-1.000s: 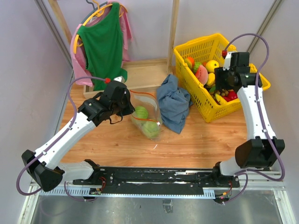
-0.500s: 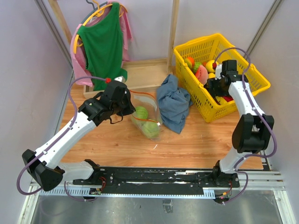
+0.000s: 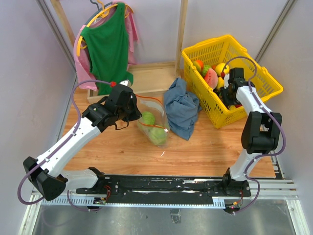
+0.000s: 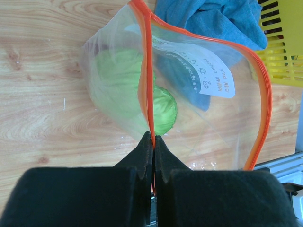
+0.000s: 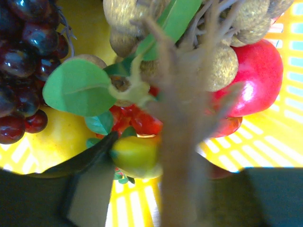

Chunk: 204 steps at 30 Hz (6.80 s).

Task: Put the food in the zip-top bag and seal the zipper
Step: Pick up the fake fruit from the bin, then place the fake fruit in the zipper food storage bag, then pick up the fake vegetable from the bin.

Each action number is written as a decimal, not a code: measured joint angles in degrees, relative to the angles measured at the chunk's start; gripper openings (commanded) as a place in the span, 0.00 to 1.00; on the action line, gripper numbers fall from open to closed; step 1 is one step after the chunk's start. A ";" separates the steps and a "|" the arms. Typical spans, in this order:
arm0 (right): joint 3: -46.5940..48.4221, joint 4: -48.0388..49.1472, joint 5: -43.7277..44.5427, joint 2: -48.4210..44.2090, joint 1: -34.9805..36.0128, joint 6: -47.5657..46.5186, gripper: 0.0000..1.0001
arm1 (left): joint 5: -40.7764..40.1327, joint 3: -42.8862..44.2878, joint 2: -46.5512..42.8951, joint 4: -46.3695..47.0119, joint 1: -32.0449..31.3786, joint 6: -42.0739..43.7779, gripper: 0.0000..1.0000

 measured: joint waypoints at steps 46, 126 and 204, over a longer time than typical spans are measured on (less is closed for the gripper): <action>-0.48 3.02 -21.09 -35.47 0.24 14.45 0.01 | -0.09 -0.02 -0.07 0.48 0.00 0.00 0.00; -1.55 10.38 -22.25 -14.12 48.59 8.50 0.60 | 2.78 0.20 0.83 3.41 0.00 -0.04 0.00; 17.79 -21.27 -9.35 -15.78 1.38 13.20 0.75 | -0.31 -0.11 0.61 1.95 0.00 2.32 0.00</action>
